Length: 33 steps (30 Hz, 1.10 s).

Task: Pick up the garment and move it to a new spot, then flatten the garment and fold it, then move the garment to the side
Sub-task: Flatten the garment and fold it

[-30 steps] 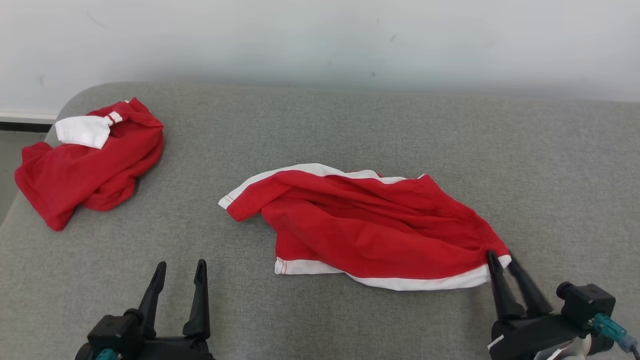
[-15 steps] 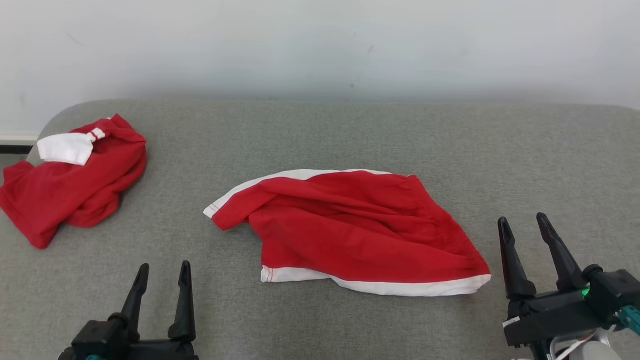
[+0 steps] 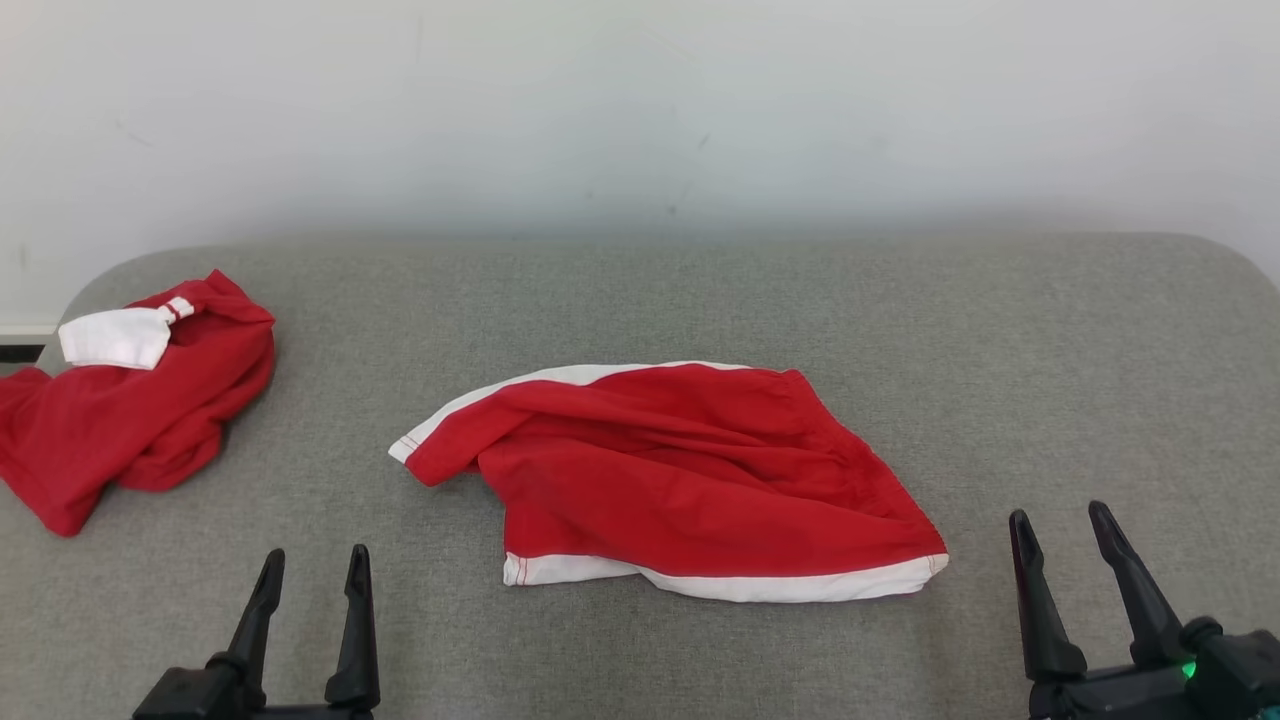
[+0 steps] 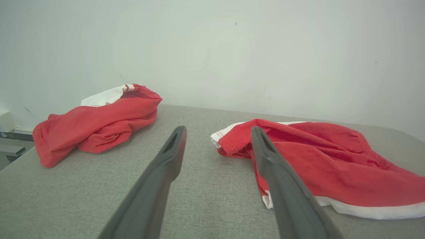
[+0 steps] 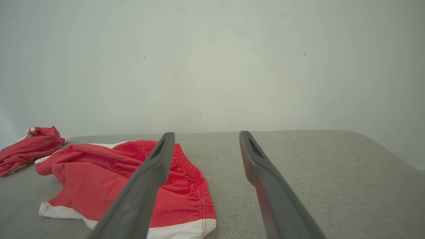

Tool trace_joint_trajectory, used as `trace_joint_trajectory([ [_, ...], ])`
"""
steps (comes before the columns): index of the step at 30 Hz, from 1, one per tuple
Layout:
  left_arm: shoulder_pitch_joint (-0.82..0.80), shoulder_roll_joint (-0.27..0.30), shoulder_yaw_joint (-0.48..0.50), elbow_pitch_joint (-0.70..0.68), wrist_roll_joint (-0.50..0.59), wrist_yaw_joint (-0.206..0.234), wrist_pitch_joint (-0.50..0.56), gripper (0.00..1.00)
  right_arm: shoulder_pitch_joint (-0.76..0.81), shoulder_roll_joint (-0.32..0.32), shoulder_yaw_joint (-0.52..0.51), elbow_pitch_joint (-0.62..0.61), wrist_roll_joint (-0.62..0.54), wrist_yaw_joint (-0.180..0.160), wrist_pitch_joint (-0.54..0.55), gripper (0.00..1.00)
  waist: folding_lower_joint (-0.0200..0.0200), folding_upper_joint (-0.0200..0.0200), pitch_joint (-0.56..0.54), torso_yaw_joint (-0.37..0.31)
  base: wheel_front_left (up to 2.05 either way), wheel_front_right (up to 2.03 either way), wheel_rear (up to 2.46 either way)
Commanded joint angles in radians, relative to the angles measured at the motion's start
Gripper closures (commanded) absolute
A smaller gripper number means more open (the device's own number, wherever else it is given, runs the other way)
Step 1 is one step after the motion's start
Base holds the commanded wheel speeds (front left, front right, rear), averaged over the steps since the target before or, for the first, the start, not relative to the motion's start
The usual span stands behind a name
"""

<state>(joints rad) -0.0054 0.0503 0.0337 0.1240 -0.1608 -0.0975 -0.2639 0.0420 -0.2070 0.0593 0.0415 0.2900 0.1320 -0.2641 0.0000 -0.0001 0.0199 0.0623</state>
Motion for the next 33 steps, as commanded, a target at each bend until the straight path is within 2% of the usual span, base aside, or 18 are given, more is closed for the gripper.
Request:
trace_joint_trajectory([
  [1,0.016,0.000,0.003,-0.003,0.008,-0.003,-0.001,0.00,0.010,0.003,-0.005,-0.004,-0.005,-0.003,0.000,0.00,0.0000,0.0001,-0.005,-0.004,0.00,0.00,0.00],
  [17,0.032,0.000,0.009,-0.020,0.035,-0.015,-0.001,0.00,0.087,0.054,-0.014,0.012,-0.025,-0.003,0.000,0.00,0.0000,0.0001,-0.019,0.007,0.00,0.00,0.00],
  [28,0.032,0.000,0.011,-0.022,0.043,-0.022,-0.001,0.00,0.068,0.041,-0.002,0.031,-0.033,-0.003,0.000,0.00,0.0000,0.0001,-0.007,0.013,0.00,0.00,0.00],
  [33,0.014,0.000,-0.041,-0.001,0.052,-0.026,-0.001,0.00,0.035,0.011,-0.004,0.069,-0.013,-0.003,0.000,0.00,0.0000,0.0001,0.011,0.008,0.00,0.00,0.00],
])
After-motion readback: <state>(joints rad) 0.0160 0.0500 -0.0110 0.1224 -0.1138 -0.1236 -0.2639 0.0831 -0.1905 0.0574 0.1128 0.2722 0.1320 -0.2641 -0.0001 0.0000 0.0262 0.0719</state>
